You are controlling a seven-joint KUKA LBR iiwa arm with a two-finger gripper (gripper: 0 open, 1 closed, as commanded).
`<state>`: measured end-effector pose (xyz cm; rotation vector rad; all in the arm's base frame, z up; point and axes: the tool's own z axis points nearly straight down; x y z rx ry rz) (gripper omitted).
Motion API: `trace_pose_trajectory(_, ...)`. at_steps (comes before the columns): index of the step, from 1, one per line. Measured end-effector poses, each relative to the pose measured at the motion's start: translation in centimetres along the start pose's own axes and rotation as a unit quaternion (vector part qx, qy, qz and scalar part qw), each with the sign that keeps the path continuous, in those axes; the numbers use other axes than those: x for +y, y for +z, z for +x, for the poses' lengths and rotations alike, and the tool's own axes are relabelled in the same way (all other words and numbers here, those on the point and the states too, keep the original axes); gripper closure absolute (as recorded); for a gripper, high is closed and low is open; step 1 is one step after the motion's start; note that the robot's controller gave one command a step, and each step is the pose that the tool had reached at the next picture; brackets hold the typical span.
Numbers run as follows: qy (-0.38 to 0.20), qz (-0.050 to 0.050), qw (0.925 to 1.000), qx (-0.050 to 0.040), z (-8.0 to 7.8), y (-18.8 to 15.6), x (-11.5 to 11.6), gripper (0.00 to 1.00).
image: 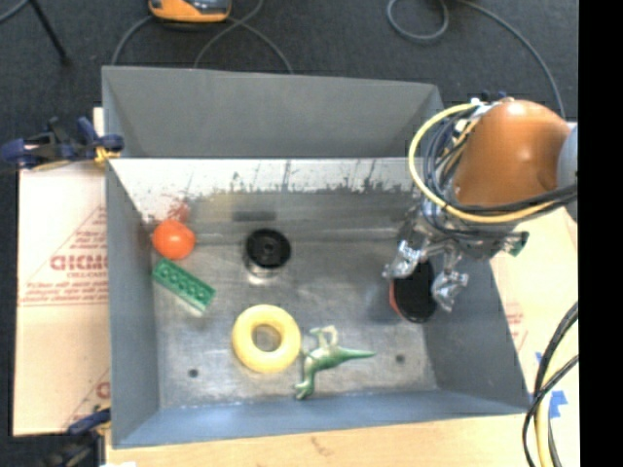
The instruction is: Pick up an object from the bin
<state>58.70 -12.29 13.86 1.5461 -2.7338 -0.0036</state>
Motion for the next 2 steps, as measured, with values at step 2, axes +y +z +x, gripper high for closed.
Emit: trace_pose_trajectory(2, -0.109, 0.004, 0.9941, -0.0018, -4.9, -11.2, -2.9, 1.0)
